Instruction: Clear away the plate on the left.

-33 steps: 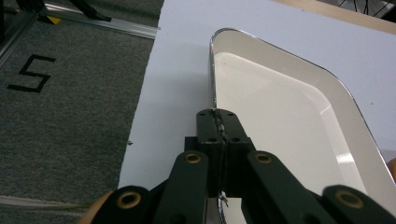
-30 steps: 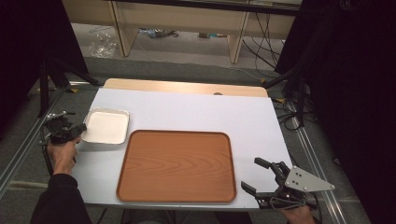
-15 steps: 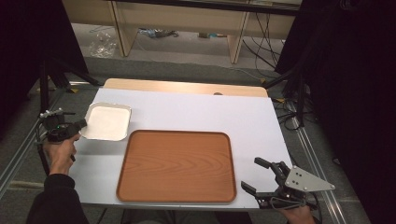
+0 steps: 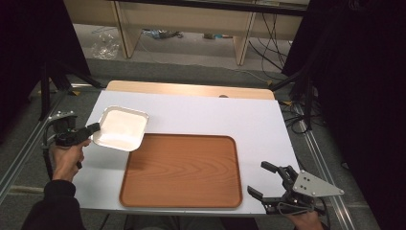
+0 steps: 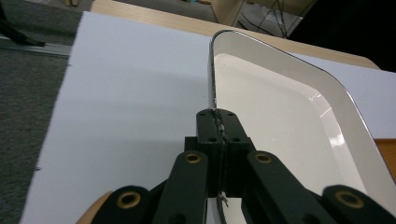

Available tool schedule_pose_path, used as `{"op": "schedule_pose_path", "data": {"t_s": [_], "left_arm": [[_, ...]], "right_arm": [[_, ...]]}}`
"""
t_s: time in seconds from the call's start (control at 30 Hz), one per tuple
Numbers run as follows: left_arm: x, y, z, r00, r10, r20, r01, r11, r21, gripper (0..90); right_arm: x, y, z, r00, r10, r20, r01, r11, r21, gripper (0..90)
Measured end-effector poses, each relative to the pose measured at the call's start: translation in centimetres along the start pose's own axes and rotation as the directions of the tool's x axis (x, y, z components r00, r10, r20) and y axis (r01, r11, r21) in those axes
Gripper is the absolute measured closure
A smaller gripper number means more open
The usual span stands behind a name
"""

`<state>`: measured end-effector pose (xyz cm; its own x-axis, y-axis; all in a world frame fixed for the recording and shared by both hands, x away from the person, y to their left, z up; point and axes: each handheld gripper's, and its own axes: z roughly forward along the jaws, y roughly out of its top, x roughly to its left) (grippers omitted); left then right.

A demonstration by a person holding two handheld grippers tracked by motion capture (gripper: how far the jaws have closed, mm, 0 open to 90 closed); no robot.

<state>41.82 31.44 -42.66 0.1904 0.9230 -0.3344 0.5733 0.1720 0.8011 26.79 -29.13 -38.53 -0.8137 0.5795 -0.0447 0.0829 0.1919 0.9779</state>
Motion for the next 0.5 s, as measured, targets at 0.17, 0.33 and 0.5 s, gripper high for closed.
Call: {"op": "schedule_pose_path", "data": {"t_s": [0.17, 0.33, 0.5], "left_arm": [[-1.8, -0.3, 0.0, 0.9987, 0.022, 0.045, -0.022, 0.9996, 0.016, 88.4], [-3.3, -1.1, 0.5, 0.9961, 0.048, 0.073, -0.052, 0.9976, 0.047, 88.4], [-4.8, -1.7, 0.7, 0.9900, 0.076, 0.119, -0.084, 0.9942, 0.067, 88.4]], "right_arm": [[0.0, 0.0, 0.0, 1.0000, 0.001, 0.001, -0.001, 1.000, -0.002, 17.6], [0.0, 0.0, 0.0, 1.0000, -0.002, 0.000, 0.002, 1.000, -0.008, 17.7], [0.1, 0.0, 0.0, 1.0000, -0.004, 0.004, 0.004, 1.000, -0.011, 17.7]]}}
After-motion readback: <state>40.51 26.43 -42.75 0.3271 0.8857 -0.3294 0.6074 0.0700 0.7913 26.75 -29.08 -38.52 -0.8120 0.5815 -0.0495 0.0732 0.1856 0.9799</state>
